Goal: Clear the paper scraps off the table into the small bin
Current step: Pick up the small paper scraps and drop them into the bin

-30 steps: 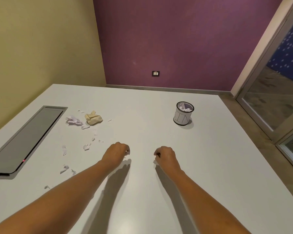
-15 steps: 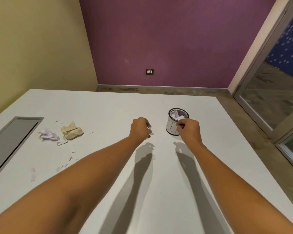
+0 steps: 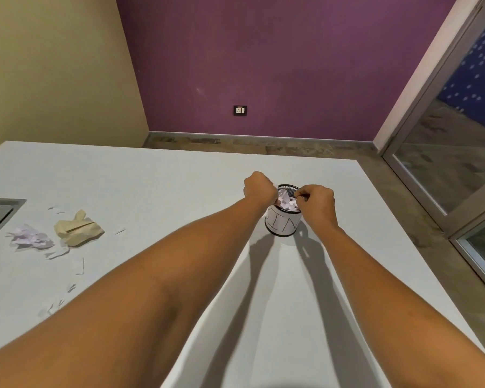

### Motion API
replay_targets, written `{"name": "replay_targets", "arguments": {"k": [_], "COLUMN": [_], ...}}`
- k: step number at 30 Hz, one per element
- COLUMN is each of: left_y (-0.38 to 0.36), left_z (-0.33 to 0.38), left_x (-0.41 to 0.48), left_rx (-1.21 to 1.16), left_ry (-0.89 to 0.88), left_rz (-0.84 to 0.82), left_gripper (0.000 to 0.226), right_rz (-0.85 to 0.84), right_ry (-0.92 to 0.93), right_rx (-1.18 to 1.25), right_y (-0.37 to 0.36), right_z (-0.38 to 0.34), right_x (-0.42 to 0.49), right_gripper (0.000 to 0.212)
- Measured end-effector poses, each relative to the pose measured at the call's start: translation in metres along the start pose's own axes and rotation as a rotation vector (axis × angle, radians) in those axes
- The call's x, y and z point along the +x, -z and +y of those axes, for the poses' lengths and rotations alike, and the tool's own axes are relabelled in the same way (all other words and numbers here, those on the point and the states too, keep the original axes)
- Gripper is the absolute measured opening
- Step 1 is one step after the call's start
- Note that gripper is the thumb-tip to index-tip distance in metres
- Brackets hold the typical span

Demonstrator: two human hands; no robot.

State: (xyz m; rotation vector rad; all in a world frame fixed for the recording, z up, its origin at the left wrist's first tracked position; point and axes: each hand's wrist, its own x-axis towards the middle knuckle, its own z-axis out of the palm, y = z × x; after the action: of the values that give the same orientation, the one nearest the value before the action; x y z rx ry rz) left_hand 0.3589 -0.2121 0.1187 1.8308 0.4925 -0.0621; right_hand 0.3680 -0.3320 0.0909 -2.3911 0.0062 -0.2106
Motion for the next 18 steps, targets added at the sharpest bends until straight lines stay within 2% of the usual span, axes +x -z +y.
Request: {"name": "replay_targets", "arguments": {"k": [2, 6, 13, 18], "left_y": [-0.004, -0.005, -0.005, 0.019], "left_z": [0.001, -0.003, -0.013, -0.025], "left_x": [0.006, 0.016, 0.015, 0.010], "left_rx": [0.036, 0.027, -0.010, 0.025], "left_ry": [0.003, -0.017, -0.048, -0.074], "left_rz": [-0.005, -0.050, -0.044, -0.008], "left_gripper": [0.015, 0.010, 0.034, 0.028], "right_rz": [-0.007, -0.010, 0.000, 0.076], "right_ry": [0.020, 0.048, 0.024, 0.022], "right_rx": [-0.022, -0.062, -0.092, -0.047], "right_y": [-0.002, -0.004, -0.004, -0.002], "right_z": [0.001, 0.002, 0.004, 0.007], "right_x": [0.004, 0.009, 0.010, -0.003], "right_gripper": [0.023, 0.025, 0.034, 0.029]}}
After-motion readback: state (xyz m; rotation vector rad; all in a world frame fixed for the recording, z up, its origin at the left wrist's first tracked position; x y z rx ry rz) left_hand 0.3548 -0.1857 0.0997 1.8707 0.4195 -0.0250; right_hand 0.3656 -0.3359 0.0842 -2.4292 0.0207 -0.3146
